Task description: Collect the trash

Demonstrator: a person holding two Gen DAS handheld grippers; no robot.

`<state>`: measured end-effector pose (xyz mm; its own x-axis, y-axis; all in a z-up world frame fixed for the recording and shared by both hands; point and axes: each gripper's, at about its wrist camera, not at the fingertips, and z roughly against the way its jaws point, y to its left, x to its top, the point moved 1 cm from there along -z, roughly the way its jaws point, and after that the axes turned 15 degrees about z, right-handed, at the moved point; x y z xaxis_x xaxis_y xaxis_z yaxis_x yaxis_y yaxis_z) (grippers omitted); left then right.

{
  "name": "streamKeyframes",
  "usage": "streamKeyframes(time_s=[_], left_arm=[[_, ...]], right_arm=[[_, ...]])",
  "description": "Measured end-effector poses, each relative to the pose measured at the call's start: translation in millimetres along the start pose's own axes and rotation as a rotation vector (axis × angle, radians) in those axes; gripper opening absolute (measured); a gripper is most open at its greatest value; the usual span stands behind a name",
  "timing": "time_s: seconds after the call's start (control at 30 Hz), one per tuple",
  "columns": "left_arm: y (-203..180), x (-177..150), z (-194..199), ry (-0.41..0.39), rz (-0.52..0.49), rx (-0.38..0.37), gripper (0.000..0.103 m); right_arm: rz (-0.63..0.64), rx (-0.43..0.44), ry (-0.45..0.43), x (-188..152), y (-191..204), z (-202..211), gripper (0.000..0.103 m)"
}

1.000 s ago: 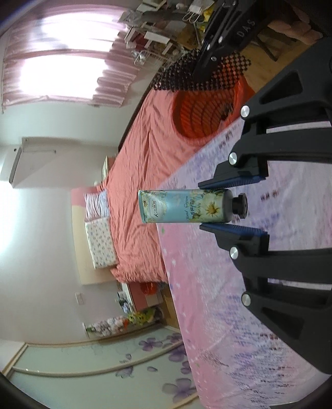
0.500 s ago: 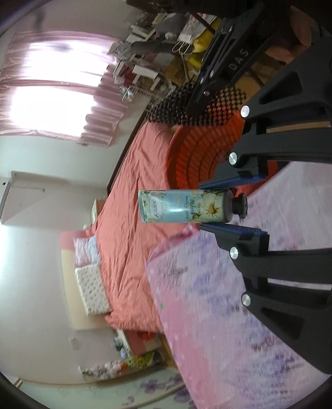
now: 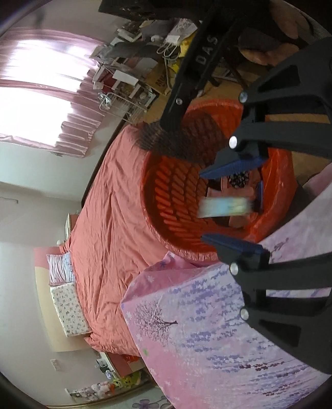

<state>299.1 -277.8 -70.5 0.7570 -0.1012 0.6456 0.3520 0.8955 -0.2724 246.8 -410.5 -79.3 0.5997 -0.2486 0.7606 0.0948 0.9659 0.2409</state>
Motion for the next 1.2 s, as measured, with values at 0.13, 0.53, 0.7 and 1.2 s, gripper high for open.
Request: streamKeyframes(time_s=[0.13,0.53,0.7,1.2], left_arm=[[16,-3,10,-0.022,0.006,0.042,0.052],[67,-38,143,-0.264,0.038,0.207,0.097],[82,-67,204,-0.376,0.055,0.302,0.099],[137,-181,295,-0.423,0.230,0.437,0.099]], right_arm=[[0.016,-0.041,-0.002,-9,3,9,0.057],[0.149,-0.264,-0.148,-29,59,109,0.099],[0.238,-0.448,-0.222,-45,93,154,0.101],[0.216,-0.514,-0.358,-125,150,214,0.101]])
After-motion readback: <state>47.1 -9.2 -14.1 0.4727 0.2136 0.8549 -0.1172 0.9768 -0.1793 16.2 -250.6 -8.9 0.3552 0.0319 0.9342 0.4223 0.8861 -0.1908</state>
